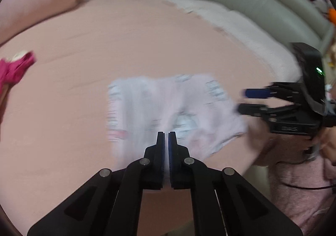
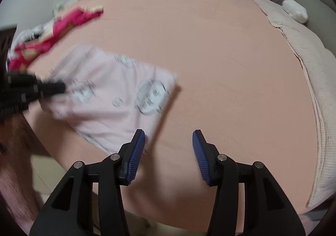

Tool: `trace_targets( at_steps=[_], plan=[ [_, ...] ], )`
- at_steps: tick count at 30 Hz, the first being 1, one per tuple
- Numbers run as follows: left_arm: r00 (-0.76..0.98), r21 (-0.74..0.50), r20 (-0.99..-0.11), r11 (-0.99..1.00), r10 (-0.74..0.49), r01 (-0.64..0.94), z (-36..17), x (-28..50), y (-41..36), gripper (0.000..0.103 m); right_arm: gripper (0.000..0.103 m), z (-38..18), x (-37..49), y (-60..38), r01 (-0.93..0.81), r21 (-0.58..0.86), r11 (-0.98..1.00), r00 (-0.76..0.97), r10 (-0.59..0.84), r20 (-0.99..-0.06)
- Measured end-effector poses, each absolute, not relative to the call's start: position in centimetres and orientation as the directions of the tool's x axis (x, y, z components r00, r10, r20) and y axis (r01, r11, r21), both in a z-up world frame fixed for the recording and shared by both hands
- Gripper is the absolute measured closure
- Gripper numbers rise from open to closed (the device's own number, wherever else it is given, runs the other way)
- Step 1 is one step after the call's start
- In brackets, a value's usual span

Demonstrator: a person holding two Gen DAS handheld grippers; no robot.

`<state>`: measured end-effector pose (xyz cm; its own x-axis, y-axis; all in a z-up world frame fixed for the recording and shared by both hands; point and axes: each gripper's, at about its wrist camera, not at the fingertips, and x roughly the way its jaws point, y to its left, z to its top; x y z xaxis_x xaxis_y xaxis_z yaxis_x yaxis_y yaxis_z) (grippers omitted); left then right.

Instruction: Fold clothes

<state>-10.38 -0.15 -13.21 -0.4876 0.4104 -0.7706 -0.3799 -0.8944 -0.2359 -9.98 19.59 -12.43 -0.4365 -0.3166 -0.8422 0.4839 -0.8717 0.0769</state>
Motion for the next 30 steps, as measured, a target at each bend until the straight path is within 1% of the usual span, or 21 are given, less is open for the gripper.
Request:
trace_targets(
  at_steps=[2,3,4,6,9,13,16,19,21,23,26,28,30],
  plan=[
    [-0.473,-0.226,-0.776,-0.884,0.417,-0.409,-13.6,-10.5,1.2,0.098,0.054,-11.7,-10.1,18.8,0.494,0.108,-0.862,-0.448,-0.36,-0.818],
    [-0.449,-0.209,-0.796,-0.882,0.405,-0.423,-14.2,-10.9,2.3,0.098,0.054,-11.6,-10.4,18.0,0.507,0.108,-0.855,-0.448,-0.369,-0.815],
    [-0.421,-0.196,-0.819,-0.879,0.39,-0.434,-15.0,-11.3,3.0,0.098,0.054,-12.0,-10.9,16.9,0.521,0.097,-0.848,-0.438,-0.364,-0.822],
    [-0.375,-0.176,-0.851,-0.871,0.369,-0.459,-16.4,-11.3,3.1,0.098,0.054,-13.9,-11.5,15.4,0.551,0.087,-0.83,-0.364,-0.333,-0.87],
    [-0.351,-0.177,-0.859,-0.859,0.373,-0.48,-16.6,-10.7,2.1,0.098,0.055,-14.8,-10.4,15.3,0.616,0.012,-0.788,-0.347,-0.285,-0.894],
    [-0.319,-0.194,-0.869,-0.853,0.378,-0.484,-17.1,-10.2,0.7,0.098,0.054,-15.0,-10.2,18.3,0.625,0.085,-0.776,-0.255,-0.307,-0.917],
    [-0.351,-0.221,-0.844,-0.858,0.406,-0.463,-16.2,-10.1,0.7,0.097,0.055,-14.2,-10.1,20.7,0.603,0.157,-0.782,-0.226,-0.356,-0.907],
    [-0.407,-0.295,-0.77,-0.839,0.492,-0.457,-14.6,-9.8,0.5,0.097,0.055,-12.8,-10.2,22.8,0.54,0.243,-0.806,-0.271,-0.44,-0.856],
    [-0.429,-0.281,-0.764,-0.847,0.482,-0.451,-14.5,-10.5,1.2,0.097,0.054,-12.2,-10.8,22.4,0.506,0.258,-0.823,-0.316,-0.455,-0.832],
    [-0.414,-0.266,-0.786,-0.856,0.459,-0.443,-15.3,-10.8,1.6,0.097,0.054,-12.5,-11.8,20.9,0.502,0.236,-0.832,-0.324,-0.434,-0.841],
    [-0.375,-0.223,-0.834,-0.869,0.405,-0.442,-16.8,-10.7,1.3,0.097,0.056,-15.1,-11.5,17.1,0.516,0.169,-0.84,-0.277,-0.351,-0.895],
    [-0.368,-0.213,-0.844,-0.874,0.39,-0.437,-16.8,-10.3,0.3,0.096,0.055,-16.5,-11.0,16.9,0.529,0.125,-0.84,-0.254,-0.297,-0.921],
    [-0.376,-0.22,-0.843,-0.883,0.386,-0.414,-16.4,-9.6,-1.8,0.095,0.048,-16.4,-10.4,18.2,0.533,0.115,-0.838,-0.253,-0.288,-0.924]
  ],
)
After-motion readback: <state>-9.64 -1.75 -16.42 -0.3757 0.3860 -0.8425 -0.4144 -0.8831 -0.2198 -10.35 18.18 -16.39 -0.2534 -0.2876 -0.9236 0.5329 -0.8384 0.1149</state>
